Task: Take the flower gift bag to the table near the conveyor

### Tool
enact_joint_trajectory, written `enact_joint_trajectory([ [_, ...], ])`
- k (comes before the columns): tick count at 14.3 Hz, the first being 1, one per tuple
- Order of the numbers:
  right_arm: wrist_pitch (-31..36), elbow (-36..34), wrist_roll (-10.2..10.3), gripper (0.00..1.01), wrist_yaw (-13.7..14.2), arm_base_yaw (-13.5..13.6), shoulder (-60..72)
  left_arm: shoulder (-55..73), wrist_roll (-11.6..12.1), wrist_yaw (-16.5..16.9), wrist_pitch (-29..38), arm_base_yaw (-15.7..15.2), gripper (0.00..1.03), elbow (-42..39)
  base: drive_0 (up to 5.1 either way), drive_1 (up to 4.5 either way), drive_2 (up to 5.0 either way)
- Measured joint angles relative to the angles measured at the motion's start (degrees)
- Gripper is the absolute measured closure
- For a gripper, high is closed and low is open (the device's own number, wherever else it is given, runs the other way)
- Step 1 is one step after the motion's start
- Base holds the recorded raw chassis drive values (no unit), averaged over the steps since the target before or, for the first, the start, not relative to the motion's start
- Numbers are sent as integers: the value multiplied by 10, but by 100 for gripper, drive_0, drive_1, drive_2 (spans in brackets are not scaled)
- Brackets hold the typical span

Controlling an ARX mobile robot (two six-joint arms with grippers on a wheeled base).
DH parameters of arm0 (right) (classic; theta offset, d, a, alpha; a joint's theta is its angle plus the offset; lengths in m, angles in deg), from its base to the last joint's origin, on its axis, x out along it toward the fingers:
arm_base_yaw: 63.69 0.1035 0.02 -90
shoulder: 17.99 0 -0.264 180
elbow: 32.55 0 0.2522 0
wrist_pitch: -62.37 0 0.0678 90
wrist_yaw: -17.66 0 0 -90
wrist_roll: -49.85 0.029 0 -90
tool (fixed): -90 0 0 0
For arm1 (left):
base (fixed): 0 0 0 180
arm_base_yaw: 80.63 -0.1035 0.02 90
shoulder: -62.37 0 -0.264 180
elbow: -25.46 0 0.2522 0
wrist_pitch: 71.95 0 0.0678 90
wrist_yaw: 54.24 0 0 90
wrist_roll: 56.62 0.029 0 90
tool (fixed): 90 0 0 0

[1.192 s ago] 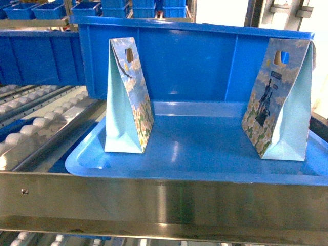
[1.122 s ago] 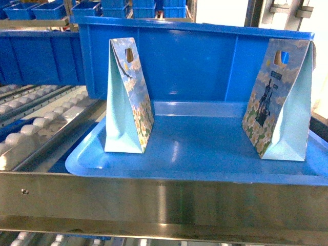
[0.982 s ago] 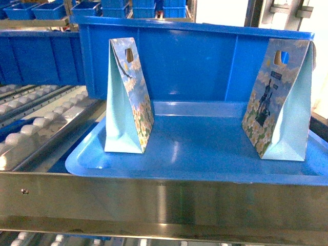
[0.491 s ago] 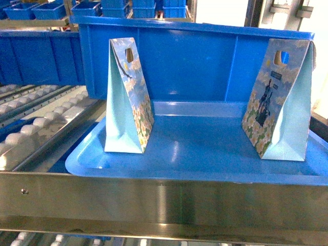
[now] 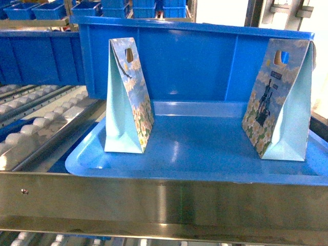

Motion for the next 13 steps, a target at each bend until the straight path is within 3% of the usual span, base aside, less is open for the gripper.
enact_joint_trajectory([
  [2,129,17,-6,3,12,28,141,159,-11,28,151,-11,5,21,0,0,0],
  [4,219,79,-10,3,7,29,277,280,-17,47,245,-16,5,91,0,0,0],
  [7,226,164,-11,3,-6,44,415,395,-30,40,284,17,5,182,0,0,0],
  [11,188,306,-10,3,-4,56,535,514,-43,7,267,90,5,337,0,0,0],
  [13,163,369,-9,3,-2,63,580,531,-42,-3,256,104,5,360,0,0,0],
])
